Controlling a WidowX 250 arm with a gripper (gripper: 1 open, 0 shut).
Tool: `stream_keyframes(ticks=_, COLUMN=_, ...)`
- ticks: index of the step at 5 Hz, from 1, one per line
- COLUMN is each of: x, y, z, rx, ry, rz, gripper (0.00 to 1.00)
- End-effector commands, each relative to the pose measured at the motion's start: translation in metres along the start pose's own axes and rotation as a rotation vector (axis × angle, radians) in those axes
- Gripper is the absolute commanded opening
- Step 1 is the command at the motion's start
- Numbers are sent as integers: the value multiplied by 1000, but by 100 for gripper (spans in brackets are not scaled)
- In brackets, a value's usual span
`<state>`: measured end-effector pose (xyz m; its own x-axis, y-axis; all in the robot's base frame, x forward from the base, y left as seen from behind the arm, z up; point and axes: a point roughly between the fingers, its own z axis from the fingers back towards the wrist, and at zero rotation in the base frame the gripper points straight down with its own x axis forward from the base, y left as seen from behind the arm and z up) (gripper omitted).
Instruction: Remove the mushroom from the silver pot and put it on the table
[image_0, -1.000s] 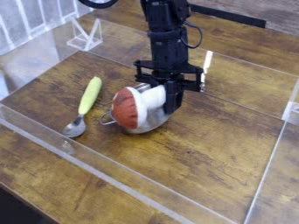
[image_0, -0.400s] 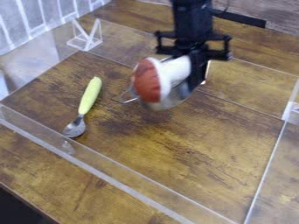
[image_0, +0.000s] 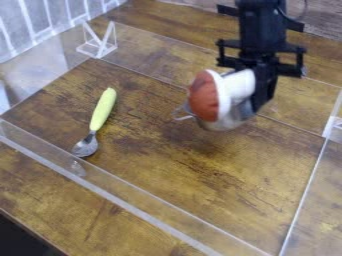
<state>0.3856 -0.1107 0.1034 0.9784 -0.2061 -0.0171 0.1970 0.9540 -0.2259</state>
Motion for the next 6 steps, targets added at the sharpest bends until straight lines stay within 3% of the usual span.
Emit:
stream_keyframes(ticks=1, x=8, y=-14, z=13, rx=-18, ry=-49, rz=-50, gripper=0)
stream_keyframes(ticks=4, x=-9, y=0, z=-35, rx=-10, ry=24, rz=-100, gripper=0)
stream_keyframes(ticks=5, x=-16, y=4, z=-40, rx=-8, ry=35, rz=-106, gripper=0)
stream_keyframes(ticks=6, x=-20, y=12, z=-31, rx=-3, ry=53, rz=-152, gripper=0)
